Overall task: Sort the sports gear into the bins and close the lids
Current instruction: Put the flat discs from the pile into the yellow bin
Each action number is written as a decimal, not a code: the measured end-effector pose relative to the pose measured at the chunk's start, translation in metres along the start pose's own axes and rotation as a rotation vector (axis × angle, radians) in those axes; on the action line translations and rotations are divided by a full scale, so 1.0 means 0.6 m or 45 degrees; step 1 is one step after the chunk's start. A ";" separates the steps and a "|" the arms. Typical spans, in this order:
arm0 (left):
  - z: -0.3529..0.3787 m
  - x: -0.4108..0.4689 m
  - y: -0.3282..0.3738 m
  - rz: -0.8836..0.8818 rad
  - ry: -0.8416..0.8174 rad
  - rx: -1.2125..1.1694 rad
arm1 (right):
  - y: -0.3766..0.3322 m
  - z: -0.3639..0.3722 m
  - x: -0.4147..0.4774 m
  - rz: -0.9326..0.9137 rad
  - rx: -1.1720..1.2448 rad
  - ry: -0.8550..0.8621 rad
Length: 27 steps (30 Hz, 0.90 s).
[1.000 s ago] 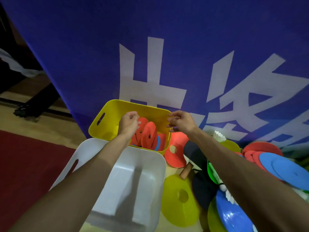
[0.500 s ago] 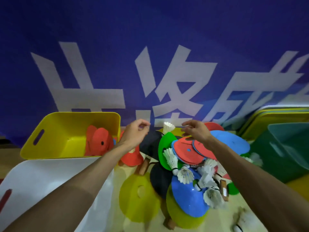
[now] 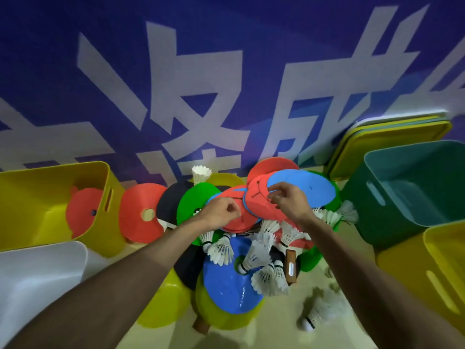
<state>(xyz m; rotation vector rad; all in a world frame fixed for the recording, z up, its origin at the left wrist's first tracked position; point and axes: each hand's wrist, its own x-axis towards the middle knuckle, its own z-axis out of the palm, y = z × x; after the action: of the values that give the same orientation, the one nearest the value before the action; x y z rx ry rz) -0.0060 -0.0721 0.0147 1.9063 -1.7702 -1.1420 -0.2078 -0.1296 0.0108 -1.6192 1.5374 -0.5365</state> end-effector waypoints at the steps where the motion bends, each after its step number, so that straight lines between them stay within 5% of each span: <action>1: 0.017 0.010 -0.003 -0.032 -0.057 0.043 | 0.008 -0.005 0.002 -0.011 -0.022 -0.001; 10: 0.090 0.049 -0.034 -0.025 -0.101 0.710 | 0.044 -0.029 0.018 -0.046 -0.220 -0.051; 19: 0.069 0.044 -0.017 0.078 -0.260 0.825 | 0.049 0.018 0.017 -0.130 -0.590 -0.277; 27: 0.042 0.017 0.007 0.251 -0.156 1.173 | 0.063 0.045 0.014 -0.332 -1.040 -0.282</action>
<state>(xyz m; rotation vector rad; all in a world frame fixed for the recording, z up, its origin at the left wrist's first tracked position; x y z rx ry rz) -0.0275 -0.0750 -0.0017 2.0145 -2.7917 -0.3682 -0.2084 -0.1274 -0.0361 -2.4151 1.4634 0.1888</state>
